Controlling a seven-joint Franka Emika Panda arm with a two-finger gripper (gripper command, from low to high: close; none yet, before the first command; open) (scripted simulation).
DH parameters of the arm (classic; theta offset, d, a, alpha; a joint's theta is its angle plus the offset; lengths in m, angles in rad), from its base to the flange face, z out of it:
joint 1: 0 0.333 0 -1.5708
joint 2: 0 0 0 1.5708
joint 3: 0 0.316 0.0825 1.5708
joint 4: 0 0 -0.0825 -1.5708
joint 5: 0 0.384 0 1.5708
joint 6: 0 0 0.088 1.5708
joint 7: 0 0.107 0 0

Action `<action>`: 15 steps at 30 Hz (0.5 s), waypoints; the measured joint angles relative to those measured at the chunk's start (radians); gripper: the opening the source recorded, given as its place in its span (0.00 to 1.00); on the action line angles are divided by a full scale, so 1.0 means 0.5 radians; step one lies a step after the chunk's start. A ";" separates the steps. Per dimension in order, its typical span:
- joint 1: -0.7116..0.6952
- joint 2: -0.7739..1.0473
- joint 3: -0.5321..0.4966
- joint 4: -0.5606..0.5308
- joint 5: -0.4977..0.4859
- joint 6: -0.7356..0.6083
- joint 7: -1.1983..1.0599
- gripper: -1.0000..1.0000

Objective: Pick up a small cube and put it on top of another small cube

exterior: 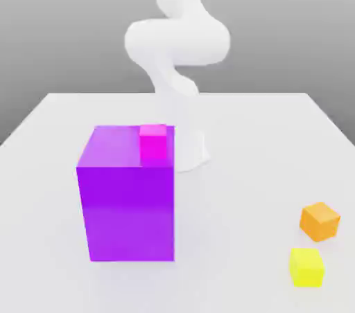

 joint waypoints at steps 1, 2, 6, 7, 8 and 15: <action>0.007 0.078 0.054 -0.029 -0.008 0.039 0.037 0.50; 0.014 0.152 0.105 -0.057 -0.018 0.077 0.073 0.50; 0.047 0.441 0.306 -0.165 -0.062 0.224 0.219 0.50; 0.057 0.512 0.355 -0.192 -0.076 0.261 0.258 0.50; 0.063 0.583 0.407 -0.219 -0.088 0.298 0.294 0.50; 0.165 1.093 0.713 -0.405 -0.233 0.550 0.596 0.50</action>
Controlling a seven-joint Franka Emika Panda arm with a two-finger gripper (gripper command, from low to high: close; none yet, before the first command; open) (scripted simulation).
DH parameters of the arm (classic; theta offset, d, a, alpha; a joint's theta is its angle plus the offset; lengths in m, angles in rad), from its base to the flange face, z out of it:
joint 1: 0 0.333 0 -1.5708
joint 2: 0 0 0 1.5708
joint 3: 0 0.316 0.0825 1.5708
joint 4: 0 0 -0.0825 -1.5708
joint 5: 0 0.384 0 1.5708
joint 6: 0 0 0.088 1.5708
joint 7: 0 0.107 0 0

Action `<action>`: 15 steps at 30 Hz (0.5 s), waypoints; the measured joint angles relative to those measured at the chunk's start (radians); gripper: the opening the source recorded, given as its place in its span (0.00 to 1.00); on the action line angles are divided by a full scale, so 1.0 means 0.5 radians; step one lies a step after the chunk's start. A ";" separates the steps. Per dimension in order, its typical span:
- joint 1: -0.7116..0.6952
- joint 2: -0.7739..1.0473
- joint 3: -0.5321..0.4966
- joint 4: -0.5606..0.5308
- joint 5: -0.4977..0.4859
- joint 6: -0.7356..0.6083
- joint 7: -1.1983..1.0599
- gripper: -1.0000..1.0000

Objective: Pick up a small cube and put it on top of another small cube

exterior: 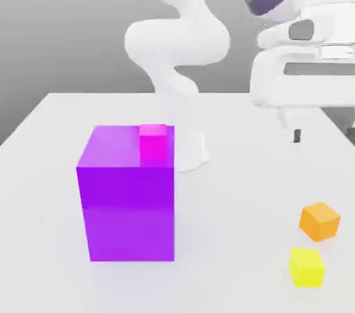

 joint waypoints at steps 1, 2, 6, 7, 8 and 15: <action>0.020 0.074 0.036 -0.026 -0.026 0.035 0.047 0.50; 0.050 0.149 0.069 -0.053 -0.052 0.070 0.094 0.50; 0.237 0.443 0.138 -0.158 -0.137 0.212 0.268 0.50; 0.273 0.514 0.150 -0.185 -0.147 0.249 0.304 0.50; 0.303 0.583 0.152 -0.203 -0.170 0.288 0.343 0.50; 0.650 1.012 -0.254 -0.130 -0.605 0.586 0.692 0.50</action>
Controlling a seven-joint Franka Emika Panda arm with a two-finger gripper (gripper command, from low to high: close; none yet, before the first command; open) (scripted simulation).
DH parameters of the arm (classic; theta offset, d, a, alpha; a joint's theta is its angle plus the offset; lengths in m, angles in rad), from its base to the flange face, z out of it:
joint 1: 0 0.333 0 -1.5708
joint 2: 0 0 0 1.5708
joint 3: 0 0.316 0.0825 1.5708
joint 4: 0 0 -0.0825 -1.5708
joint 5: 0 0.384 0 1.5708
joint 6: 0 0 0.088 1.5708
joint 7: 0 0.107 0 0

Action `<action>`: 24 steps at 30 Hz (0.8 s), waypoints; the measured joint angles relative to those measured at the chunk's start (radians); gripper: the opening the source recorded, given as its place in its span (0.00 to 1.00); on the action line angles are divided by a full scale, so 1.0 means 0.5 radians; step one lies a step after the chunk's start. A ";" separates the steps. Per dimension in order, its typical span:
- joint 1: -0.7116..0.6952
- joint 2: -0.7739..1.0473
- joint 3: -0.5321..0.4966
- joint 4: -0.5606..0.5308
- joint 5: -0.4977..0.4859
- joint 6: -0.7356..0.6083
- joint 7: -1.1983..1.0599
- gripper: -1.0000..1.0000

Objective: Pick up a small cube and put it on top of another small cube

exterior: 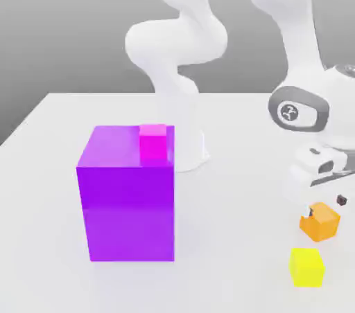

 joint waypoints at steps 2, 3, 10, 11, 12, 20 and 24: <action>0.032 0.037 -0.041 0.009 -0.046 0.026 0.035 0.00; 0.032 0.037 -0.041 0.009 -0.046 0.027 0.036 0.00; -0.059 -0.056 0.071 -0.014 0.049 -0.039 -0.035 0.00; -0.107 -0.111 0.134 -0.028 0.116 -0.079 -0.085 0.00; -0.146 -0.170 0.189 -0.043 0.194 -0.120 -0.144 0.00; -0.464 -0.699 0.178 -0.085 0.501 -0.595 -0.487 0.00; -0.591 -0.987 0.047 -0.075 0.567 -0.887 -0.637 0.00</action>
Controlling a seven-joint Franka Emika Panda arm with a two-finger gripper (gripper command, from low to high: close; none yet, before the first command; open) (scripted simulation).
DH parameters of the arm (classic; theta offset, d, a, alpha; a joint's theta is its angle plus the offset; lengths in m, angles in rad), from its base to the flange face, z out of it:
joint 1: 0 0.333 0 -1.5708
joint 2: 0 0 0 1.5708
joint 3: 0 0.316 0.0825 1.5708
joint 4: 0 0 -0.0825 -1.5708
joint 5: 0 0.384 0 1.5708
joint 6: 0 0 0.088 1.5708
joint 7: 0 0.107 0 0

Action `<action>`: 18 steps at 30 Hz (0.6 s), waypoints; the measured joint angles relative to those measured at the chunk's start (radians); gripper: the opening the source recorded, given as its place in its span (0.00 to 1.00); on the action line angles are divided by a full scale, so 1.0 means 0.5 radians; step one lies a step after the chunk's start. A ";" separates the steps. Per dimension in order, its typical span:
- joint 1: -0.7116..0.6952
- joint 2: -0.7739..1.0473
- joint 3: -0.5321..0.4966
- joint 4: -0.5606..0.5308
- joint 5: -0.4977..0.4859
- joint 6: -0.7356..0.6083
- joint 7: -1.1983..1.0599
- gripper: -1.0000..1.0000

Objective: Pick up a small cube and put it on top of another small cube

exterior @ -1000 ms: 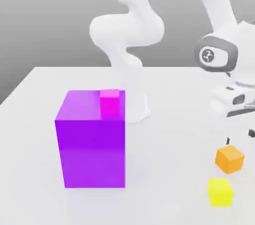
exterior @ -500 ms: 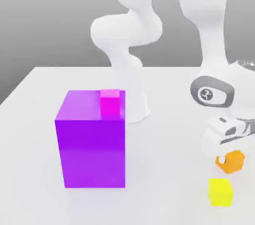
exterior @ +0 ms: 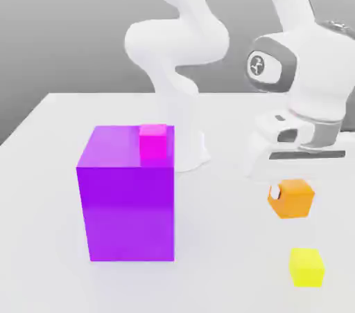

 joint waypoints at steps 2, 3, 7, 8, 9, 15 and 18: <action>-0.055 -0.145 -0.086 0.005 0.036 -0.146 -0.077 0.00; -0.083 -0.217 -0.132 0.008 0.053 -0.218 -0.115 0.00; -0.194 -0.507 -0.319 0.019 0.122 -0.510 -0.266 0.00; -0.222 -0.580 -0.366 0.021 0.139 -0.582 -0.303 0.00; -0.248 -0.652 -0.414 0.024 0.155 -0.655 -0.340 0.00; -0.385 -1.036 -0.684 0.007 0.237 -1.007 -0.534 0.00; -0.401 -0.996 -0.707 -0.144 0.242 -0.816 -0.552 0.00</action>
